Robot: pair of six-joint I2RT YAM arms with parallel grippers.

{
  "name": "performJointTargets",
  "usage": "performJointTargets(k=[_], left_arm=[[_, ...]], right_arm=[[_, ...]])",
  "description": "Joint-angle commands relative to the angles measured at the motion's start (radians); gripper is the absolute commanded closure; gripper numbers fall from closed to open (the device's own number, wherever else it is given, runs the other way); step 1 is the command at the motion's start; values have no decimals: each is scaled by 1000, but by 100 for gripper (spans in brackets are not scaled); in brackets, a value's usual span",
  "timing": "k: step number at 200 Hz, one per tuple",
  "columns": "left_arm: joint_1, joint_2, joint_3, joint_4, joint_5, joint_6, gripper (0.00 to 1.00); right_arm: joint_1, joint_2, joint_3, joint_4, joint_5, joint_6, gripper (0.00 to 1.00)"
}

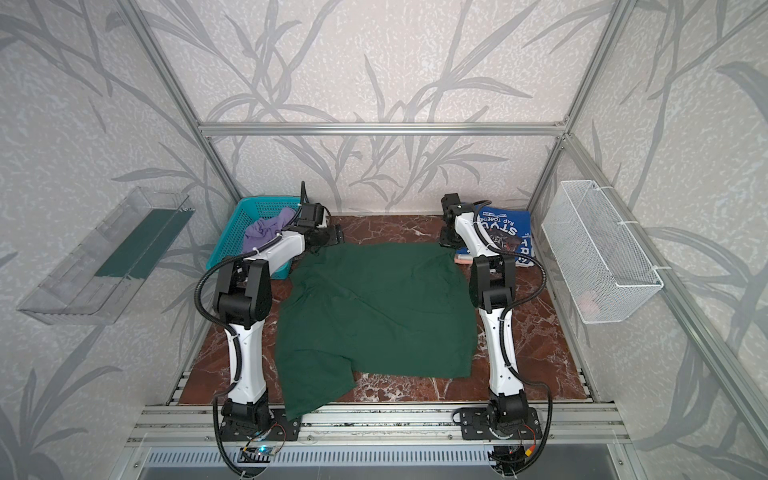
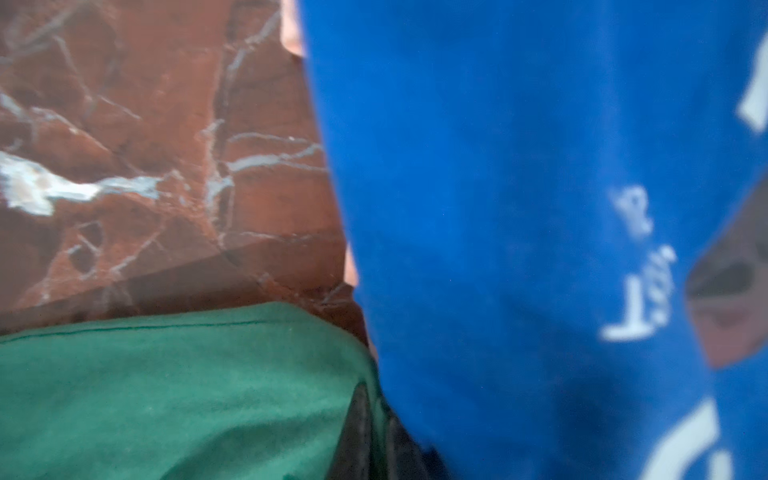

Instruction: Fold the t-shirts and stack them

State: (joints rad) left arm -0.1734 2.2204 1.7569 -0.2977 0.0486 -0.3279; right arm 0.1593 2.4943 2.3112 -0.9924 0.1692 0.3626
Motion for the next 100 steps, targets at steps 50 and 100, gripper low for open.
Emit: performJointTargets(k=[50,100], left_arm=[[33,184,306,-262,-91,71,9],[63,313,494,-361,-6,76,9]], right_arm=[[-3,-87,-76,54,-124,-25,100],[-6,-128,-171,142,-203,-60,100]])
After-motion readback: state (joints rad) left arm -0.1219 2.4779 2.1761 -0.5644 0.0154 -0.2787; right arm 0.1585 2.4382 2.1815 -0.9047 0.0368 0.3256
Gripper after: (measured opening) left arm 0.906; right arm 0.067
